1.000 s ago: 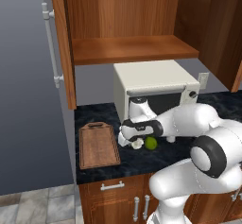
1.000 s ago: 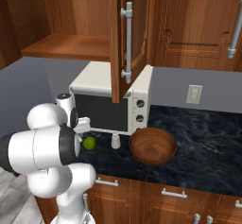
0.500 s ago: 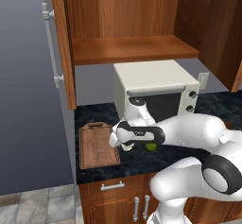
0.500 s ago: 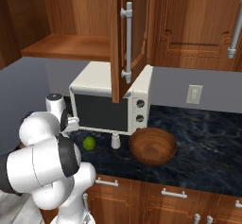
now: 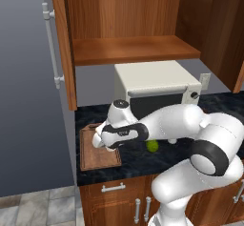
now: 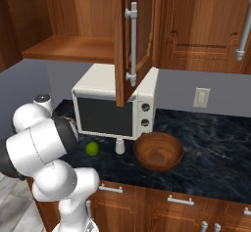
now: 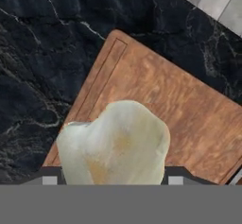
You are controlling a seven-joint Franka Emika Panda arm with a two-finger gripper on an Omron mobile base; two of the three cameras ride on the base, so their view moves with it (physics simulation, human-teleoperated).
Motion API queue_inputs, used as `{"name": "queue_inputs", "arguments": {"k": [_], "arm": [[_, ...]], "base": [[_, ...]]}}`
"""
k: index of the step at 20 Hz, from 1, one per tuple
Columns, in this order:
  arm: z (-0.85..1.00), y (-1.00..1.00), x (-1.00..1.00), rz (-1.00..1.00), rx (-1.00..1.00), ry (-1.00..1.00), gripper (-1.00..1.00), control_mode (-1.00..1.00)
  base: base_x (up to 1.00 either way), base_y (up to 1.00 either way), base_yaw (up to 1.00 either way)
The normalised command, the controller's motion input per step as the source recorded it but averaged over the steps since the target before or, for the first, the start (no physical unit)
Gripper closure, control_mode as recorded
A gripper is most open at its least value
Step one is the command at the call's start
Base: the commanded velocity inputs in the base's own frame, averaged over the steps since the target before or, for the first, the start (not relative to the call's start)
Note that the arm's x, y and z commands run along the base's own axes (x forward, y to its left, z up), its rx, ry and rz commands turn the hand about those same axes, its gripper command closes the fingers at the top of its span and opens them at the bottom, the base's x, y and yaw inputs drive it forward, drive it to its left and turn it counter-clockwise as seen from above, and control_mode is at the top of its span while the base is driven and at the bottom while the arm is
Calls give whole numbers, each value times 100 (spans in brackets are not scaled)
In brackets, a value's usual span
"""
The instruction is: Open the cabinet. Place the bowl and condiment on the counter. Then place the lime and garlic on the cutting board.
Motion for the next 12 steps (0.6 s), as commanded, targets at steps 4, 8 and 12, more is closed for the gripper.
{"name": "queue_inputs", "arguments": {"k": [4, 8, 12], "arm": [[0, 28, 52, 0, 0, 0, 100, -100], [0, 15, 33, 0, 0, 0, 100, -100], [0, 3, 5, 0, 0, 0, 100, -100]], "base": [[0, 0, 0], [0, 0, 0], [0, 0, 0]]}}
